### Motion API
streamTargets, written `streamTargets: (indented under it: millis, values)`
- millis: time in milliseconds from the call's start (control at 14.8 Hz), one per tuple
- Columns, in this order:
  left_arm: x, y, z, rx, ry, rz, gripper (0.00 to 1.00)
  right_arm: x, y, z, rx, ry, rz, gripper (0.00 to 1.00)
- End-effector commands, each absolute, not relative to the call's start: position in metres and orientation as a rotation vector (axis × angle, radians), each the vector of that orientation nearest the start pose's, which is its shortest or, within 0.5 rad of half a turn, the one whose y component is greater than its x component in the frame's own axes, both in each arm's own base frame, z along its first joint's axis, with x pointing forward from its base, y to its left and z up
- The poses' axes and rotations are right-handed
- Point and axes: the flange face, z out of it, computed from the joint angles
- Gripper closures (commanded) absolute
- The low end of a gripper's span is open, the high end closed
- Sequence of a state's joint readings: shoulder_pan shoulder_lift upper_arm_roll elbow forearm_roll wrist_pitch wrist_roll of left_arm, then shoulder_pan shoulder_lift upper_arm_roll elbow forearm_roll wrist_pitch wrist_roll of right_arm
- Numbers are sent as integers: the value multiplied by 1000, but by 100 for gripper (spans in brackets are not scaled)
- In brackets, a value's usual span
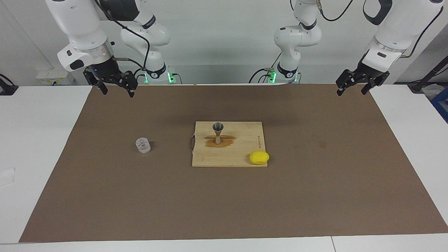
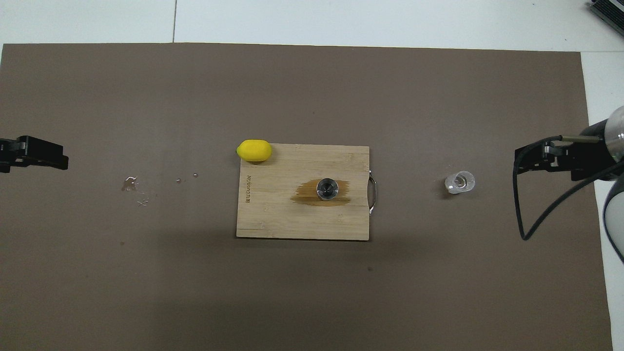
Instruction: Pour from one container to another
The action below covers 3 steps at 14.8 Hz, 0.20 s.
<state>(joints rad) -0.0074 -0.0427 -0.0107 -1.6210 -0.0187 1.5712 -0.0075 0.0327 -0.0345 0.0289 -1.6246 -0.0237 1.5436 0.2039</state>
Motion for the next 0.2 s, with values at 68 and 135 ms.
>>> streamTargets:
  millis: [68,135]
  values:
    - [535,-10,629,-3143,19,19,0,536,27,613,-3153,145,78,1]
    - [535,-10,629,-3143,17,19,0,536,27,613,-3153,143,76,1]
